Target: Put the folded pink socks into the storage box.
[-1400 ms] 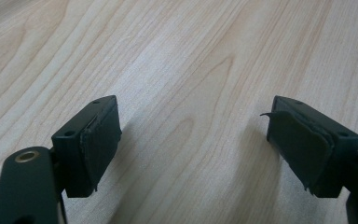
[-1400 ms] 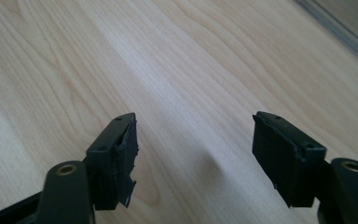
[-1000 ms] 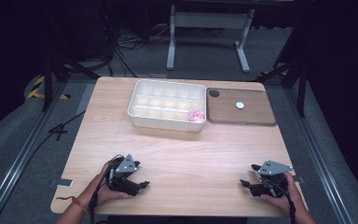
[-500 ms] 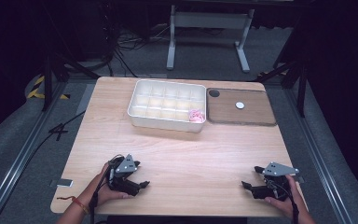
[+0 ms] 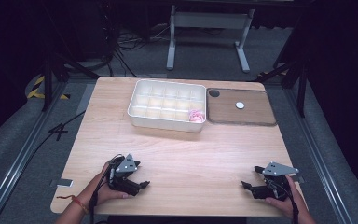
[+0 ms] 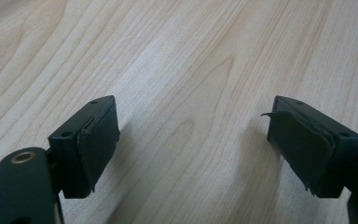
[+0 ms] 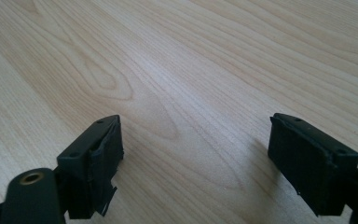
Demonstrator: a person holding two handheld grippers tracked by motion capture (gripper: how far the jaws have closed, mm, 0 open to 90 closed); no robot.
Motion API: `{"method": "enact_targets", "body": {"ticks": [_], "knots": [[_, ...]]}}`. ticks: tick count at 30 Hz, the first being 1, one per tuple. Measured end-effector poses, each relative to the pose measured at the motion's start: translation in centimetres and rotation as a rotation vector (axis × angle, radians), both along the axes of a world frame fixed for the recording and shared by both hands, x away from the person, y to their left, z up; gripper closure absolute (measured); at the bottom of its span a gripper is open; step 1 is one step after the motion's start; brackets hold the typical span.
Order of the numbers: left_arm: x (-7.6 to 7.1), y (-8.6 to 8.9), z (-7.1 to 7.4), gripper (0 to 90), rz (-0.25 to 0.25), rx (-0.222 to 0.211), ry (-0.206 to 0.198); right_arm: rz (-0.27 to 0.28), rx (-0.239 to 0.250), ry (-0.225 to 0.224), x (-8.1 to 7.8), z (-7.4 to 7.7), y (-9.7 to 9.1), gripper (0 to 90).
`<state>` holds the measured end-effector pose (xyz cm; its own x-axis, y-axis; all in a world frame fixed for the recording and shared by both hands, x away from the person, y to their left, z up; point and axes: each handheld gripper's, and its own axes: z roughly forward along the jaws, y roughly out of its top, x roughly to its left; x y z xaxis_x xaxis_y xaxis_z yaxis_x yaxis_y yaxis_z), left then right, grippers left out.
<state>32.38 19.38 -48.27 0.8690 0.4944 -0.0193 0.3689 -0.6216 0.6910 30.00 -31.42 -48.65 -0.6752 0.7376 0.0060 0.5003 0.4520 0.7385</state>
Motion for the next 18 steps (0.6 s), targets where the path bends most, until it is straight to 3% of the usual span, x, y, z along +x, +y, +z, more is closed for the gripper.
{"method": "enact_targets", "body": {"ticks": [18], "knots": [[0.19,-0.08,0.00,16.1,-0.008,0.003,-0.001,0.001,0.001,-0.001,0.03,-0.01,0.00,18.2]]}}
